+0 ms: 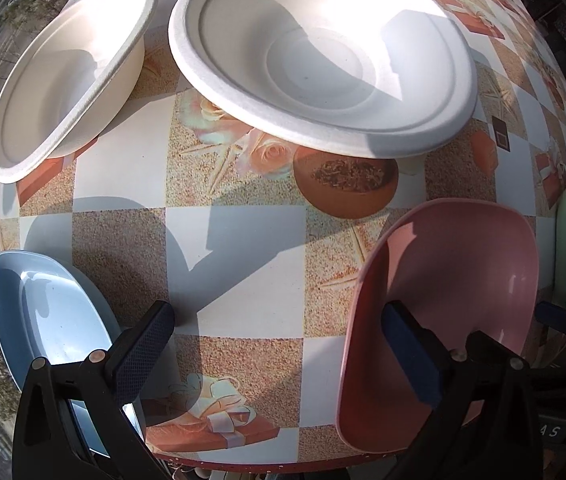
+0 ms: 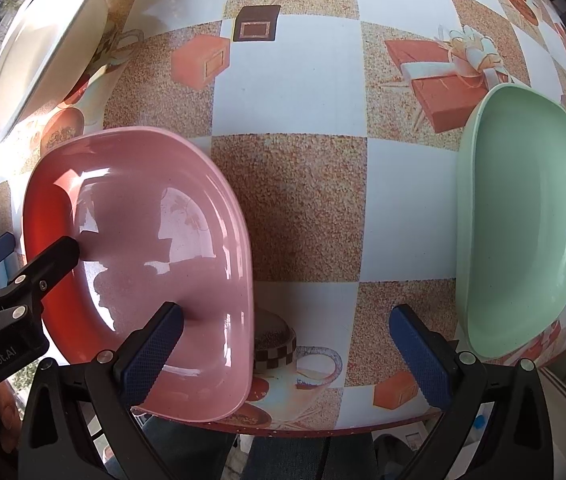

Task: Organize plates and bowls
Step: 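Close the right tool fingers on the pink plate rim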

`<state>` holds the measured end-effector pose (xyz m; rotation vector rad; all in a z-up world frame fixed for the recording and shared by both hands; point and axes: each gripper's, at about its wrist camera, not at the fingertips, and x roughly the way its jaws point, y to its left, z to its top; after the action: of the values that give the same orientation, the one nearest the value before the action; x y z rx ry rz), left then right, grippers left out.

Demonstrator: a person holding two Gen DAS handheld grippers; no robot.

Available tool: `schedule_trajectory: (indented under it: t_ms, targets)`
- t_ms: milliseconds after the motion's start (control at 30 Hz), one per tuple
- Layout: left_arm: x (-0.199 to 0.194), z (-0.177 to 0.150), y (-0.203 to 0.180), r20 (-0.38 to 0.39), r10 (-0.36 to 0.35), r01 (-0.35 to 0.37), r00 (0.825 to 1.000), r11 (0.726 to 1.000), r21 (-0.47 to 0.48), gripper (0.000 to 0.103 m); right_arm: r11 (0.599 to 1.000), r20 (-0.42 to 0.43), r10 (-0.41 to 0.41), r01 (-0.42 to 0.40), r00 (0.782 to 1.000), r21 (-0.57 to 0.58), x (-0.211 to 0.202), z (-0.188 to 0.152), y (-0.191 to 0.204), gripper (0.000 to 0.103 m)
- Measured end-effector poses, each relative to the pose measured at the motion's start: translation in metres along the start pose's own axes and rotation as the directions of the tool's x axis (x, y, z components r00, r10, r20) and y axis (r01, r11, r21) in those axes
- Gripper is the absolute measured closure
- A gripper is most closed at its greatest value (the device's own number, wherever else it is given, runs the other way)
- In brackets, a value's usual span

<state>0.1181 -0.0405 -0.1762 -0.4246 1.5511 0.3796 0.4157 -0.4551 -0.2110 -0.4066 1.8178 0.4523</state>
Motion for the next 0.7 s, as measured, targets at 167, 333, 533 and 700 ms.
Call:
schedule_trajectory:
  t_ms: [167, 333, 533, 700]
  targets:
    - [0.0002, -0.0002, -0.0004, -0.002, 0.0, 0.0, 1.0, 1.0, 0.0, 0.0, 1.0, -0.006, 0.002, -0.002, 1.0, -0.006, 0.0009, -0.0002, 0.0015, 0.0]
    - [0.0005, 0.0, -0.0008, -0.004, 0.0, 0.0, 1.0, 1.0, 0.001, 0.0, 1.0, -0.007, 0.003, -0.003, 1.0, -0.011, 0.0005, 0.0007, 0.0011, 0.0]
    - [0.0013, 0.0018, -0.0006, -0.008, 0.001, -0.001, 1.0, 1.0, 0.0, 0.0, 1.0, -0.009, 0.005, -0.005, 1.0, -0.011, -0.0002, 0.002, 0.0014, 0.0]
    - [0.0013, 0.002, -0.0007, -0.009, 0.001, -0.001, 1.0, 1.0, -0.001, 0.0, 1.0, -0.003, 0.005, -0.005, 1.0, -0.011, -0.0001, 0.001, 0.0012, 0.0]
